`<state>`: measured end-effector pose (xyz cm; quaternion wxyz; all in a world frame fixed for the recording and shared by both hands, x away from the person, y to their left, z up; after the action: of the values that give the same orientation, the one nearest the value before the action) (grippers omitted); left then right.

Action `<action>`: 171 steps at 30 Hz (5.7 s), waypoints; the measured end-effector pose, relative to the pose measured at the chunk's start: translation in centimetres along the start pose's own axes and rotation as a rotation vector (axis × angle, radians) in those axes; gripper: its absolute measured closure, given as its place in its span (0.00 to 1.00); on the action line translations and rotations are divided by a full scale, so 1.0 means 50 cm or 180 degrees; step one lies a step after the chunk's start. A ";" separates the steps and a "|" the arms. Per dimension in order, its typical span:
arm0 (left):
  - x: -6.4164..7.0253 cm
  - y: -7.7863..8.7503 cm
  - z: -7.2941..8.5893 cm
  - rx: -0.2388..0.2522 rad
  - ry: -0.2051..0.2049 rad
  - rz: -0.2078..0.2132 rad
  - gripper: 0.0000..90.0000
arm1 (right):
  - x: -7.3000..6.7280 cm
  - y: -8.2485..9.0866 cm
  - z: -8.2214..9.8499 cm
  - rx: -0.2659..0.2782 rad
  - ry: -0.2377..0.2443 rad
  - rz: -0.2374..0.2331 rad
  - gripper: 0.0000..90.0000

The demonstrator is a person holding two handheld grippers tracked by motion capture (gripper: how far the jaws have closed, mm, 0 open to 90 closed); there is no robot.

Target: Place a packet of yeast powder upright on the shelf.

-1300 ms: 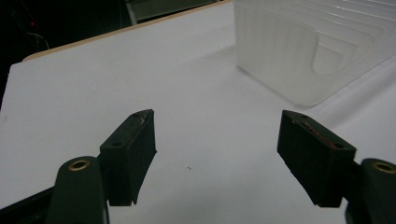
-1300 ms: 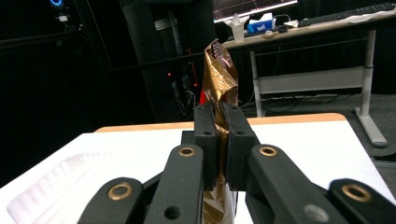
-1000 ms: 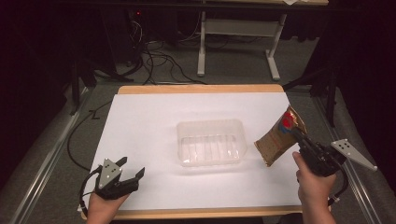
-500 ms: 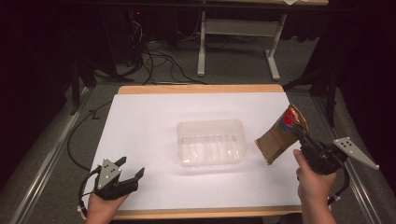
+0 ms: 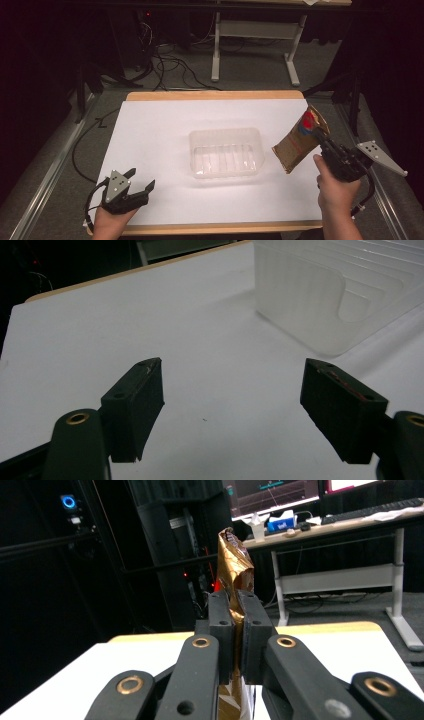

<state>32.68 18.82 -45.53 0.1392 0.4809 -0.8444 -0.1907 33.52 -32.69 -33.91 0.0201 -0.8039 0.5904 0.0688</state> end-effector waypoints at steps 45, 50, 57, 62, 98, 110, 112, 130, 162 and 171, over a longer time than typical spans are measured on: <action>0.005 0.002 -0.004 0.0042 0.0014 0.0056 0.29 | -0.183 -0.146 -0.007 -0.0064 0.0048 -0.0309 0.98; 0.007 0.002 -0.004 0.0038 0.0007 0.0062 0.29 | -0.191 -0.162 0.006 -0.0113 0.0039 -0.0288 0.98; 0.010 0.003 -0.005 0.0071 0.0018 0.0080 0.29 | -0.205 -0.177 0.013 -0.0157 0.0049 -0.0286 0.98; 0.008 0.007 -0.007 0.0088 0.0009 0.0069 0.29 | -0.216 -0.192 0.021 -0.0197 0.0094 -0.0266 0.98; 0.008 0.007 -0.009 0.0079 -0.0042 0.0089 0.29 | -0.277 -0.256 0.067 -0.0313 0.0151 -0.0172 0.96; 0.008 0.008 -0.009 0.0081 -0.0054 0.0096 0.29 | -0.308 -0.258 0.059 -0.0322 0.0075 -0.0286 0.95; 0.008 0.009 -0.009 0.0078 -0.0060 0.0096 0.29 | -0.312 -0.258 0.064 -0.0337 0.0046 -0.0302 0.95; 0.011 0.005 -0.005 0.0036 -0.0104 0.0099 0.29 | -0.306 -0.257 0.077 -0.0357 -0.0121 -0.0392 0.93; 0.011 0.003 -0.003 0.0014 -0.0109 0.0089 0.29 | -0.279 -0.253 0.090 -0.0525 -0.0124 -0.0479 0.86; 0.009 0.007 -0.005 0.0040 -0.0102 0.0089 0.29 | -0.313 -0.266 0.091 -0.0541 -0.0304 -0.0527 0.85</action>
<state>32.29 18.55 -45.11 0.1253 0.4668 -0.8544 -0.1911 41.23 -13.35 -36.95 -0.0143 -0.8445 0.5124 0.1549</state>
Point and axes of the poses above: each handheld gripper's, and its own axes: y roughly backward along the jaws, z roughly out of its underside, x roughly to its right, the point moved 5 cm from there along -y, roughly forward along the jaws, and after that the axes turned 7 degrees about y, right-handed, at the moved point
